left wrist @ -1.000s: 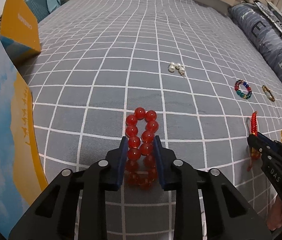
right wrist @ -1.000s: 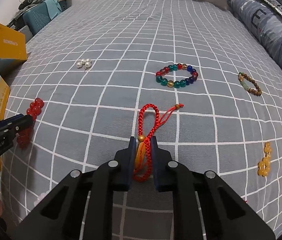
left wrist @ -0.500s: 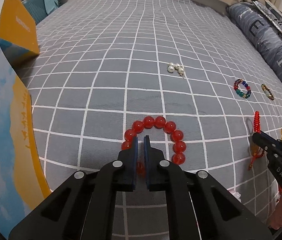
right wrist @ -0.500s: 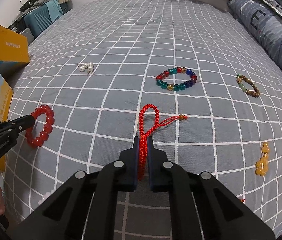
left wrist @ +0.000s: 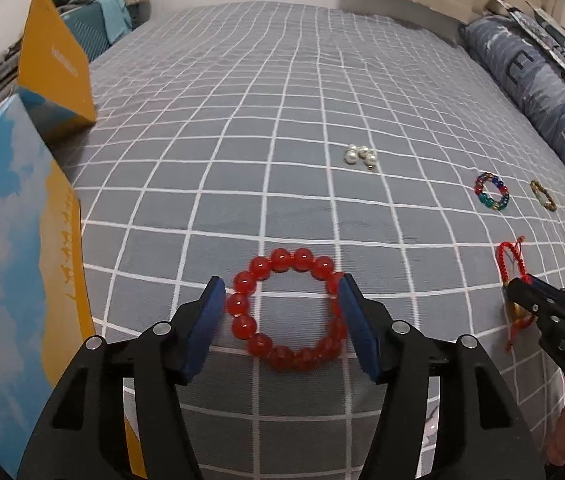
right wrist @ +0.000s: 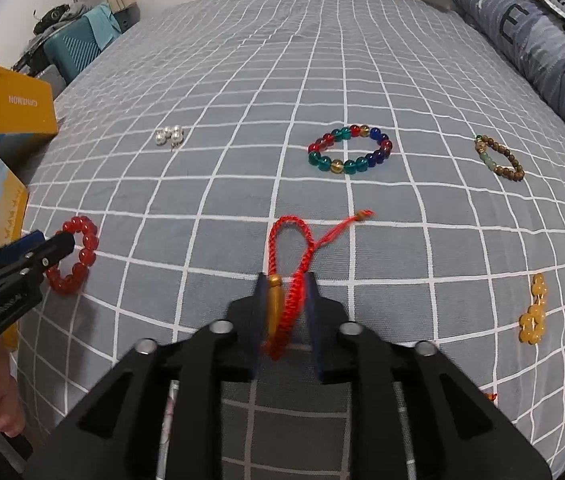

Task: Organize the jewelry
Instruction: 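Lift both bracelets and carry them toward the white cardboard box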

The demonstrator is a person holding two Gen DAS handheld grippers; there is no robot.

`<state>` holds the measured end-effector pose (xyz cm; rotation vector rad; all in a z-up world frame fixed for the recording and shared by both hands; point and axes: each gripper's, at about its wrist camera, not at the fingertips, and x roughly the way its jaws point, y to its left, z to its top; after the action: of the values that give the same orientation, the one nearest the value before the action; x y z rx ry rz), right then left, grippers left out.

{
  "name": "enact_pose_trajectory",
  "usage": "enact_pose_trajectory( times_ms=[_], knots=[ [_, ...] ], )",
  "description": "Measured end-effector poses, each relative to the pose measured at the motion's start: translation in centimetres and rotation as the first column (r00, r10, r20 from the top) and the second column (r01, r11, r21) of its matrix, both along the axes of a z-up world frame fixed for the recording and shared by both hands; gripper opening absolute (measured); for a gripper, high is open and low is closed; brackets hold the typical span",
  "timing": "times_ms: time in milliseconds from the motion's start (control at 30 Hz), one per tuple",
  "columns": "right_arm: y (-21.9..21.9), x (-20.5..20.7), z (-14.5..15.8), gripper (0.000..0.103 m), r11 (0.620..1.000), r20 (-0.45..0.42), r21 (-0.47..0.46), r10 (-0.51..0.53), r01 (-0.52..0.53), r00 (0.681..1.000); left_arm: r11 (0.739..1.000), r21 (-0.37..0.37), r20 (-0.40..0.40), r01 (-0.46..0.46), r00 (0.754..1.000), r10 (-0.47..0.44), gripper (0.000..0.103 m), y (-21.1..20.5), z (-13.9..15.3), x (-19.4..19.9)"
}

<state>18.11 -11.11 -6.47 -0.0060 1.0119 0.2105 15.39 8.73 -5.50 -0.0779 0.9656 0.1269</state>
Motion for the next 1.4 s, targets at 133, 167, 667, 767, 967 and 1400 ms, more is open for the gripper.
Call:
enact_pose_trajectory(
  times_ms=[133, 167, 667, 767, 967, 1400],
  knots=[
    [0.0, 0.0, 0.3, 0.045, 1.000, 0.017, 0.008, -0.004, 0.004, 1.000, 1.000, -0.006, -0.021, -0.018, 1.000, 0.018, 0.059, 0.6, -0.9, 0.4],
    [0.2, 0.1, 0.2, 0.045, 1.000, 0.015, -0.001, -0.005, 0.005, 1.000, 1.000, -0.009, -0.028, -0.021, 0.999, 0.020, 0.059, 0.7, -1.2, 0.5],
    [0.1, 0.7, -1.3, 0.012, 1.000, -0.010, -0.024, -0.018, 0.018, 1.000, 0.999, -0.038, -0.048, -0.022, 0.999, 0.020, 0.013, 1.3, -1.6, 0.1],
    [0.0, 0.5, -0.9, 0.011, 1.000, -0.009, -0.012, -0.019, 0.018, 1.000, 0.998, -0.059, -0.038, -0.018, 0.999, 0.016, 0.013, 1.5, -0.8, 0.0],
    [0.0, 0.1, 0.0, 0.011, 1.000, 0.007, -0.003, -0.012, 0.012, 1.000, 0.997, -0.073, -0.018, 0.008, 1.000, -0.009, 0.013, 1.1, 0.6, -0.2],
    [0.2, -0.8, 3.1, 0.011, 1.000, 0.071, 0.008, -0.001, 0.000, 0.997, 0.990, -0.109, 0.035, 0.092, 0.995, -0.088, 0.013, -0.7, 4.2, -1.2]
  ],
)
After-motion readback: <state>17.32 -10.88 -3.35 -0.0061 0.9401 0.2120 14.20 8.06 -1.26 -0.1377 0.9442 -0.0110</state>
